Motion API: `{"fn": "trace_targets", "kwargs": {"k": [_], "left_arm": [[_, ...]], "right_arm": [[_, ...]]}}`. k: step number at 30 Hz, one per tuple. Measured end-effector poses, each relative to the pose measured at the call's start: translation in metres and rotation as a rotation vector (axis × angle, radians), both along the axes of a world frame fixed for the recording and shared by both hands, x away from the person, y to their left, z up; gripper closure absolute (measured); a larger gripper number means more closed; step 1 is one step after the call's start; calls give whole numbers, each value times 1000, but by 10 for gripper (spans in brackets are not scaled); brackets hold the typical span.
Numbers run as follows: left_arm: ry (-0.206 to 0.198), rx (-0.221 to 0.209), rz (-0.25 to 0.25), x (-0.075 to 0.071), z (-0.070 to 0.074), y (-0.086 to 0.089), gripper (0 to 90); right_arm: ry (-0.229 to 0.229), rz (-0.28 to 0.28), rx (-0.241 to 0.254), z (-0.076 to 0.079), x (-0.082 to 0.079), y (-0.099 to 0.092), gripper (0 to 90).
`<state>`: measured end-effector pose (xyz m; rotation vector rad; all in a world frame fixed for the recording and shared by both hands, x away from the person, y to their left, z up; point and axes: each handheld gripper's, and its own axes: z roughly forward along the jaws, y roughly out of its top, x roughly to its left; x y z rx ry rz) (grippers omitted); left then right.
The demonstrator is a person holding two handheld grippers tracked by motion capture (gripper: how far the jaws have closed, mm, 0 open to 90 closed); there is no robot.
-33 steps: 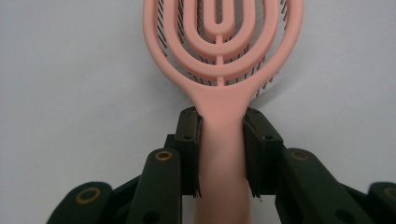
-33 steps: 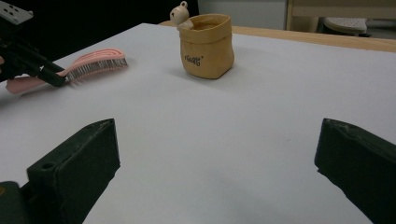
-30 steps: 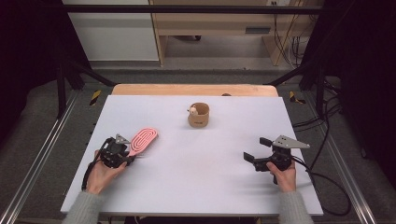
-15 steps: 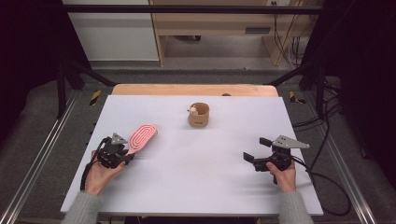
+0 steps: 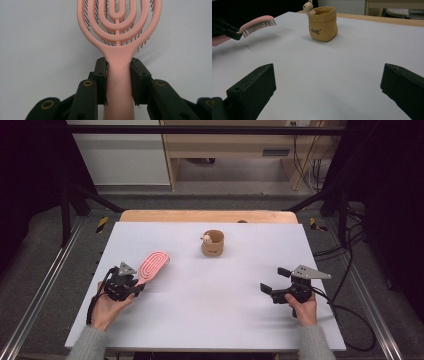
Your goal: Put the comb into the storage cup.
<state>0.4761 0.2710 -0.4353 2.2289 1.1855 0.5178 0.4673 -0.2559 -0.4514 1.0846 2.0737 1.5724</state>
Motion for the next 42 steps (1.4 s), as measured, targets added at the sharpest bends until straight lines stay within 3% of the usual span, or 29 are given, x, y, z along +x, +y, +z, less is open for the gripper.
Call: {"fn": "trace_targets", "kwargs": {"k": [24,42], "left_arm": [[-46,-27,-22,-9,10,-17,691],[-79,-33,-51,-17,14,-32,692]], "right_arm": [[-1,3,5,1,0,3,4],[-8,13,13,6,0,15,3]]}}
